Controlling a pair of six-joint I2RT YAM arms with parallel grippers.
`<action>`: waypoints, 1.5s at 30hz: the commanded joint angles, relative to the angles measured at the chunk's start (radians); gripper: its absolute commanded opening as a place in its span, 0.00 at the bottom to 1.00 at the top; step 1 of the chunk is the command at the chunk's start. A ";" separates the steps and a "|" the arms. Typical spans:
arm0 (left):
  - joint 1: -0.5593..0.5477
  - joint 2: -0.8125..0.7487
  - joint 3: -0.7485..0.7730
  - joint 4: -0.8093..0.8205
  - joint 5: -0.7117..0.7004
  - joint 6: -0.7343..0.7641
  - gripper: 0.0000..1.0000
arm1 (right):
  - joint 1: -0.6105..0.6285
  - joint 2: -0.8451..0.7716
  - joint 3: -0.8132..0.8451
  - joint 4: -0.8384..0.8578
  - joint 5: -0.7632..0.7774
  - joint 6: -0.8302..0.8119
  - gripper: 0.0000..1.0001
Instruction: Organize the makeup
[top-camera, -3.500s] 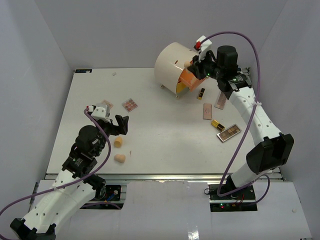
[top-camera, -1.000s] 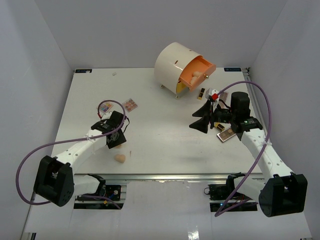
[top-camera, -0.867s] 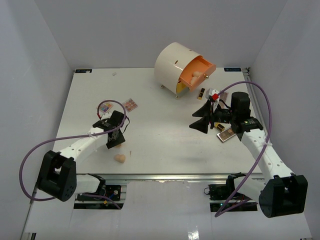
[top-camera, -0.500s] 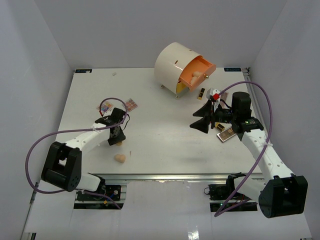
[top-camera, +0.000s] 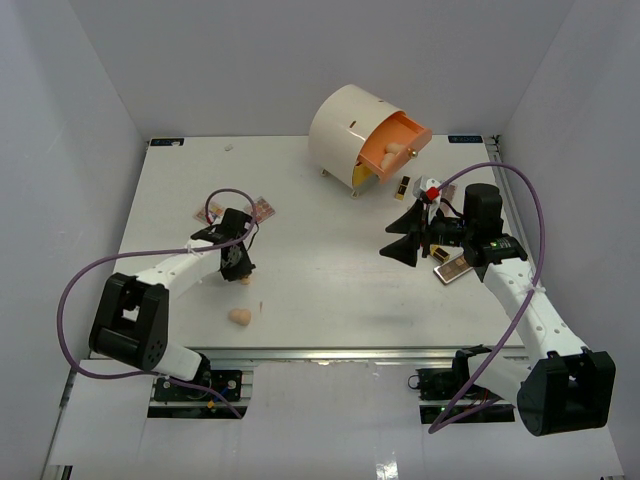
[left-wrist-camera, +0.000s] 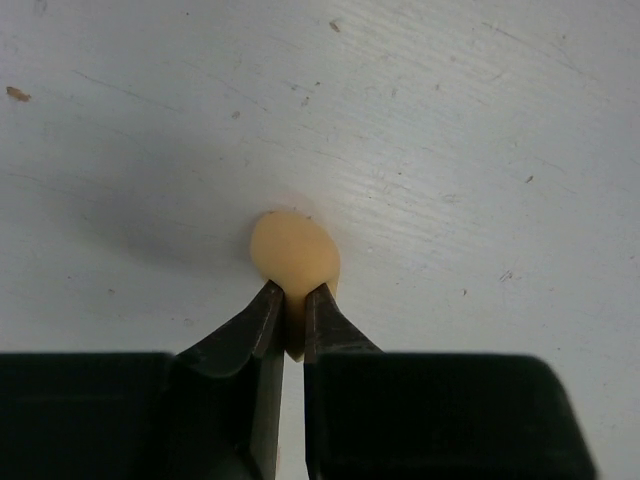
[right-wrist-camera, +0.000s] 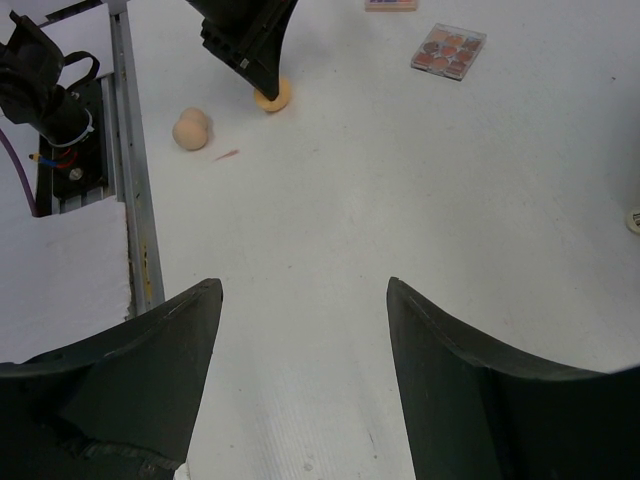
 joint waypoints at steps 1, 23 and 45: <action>0.012 -0.029 0.042 0.030 0.069 0.034 0.02 | -0.005 -0.002 0.003 0.036 -0.020 0.009 0.73; -0.204 0.348 0.991 0.371 0.675 0.263 0.00 | -0.104 -0.031 -0.001 0.041 0.019 0.006 0.73; -0.361 0.832 1.534 0.397 0.259 0.547 0.39 | -0.212 -0.018 -0.009 0.065 -0.047 0.049 0.73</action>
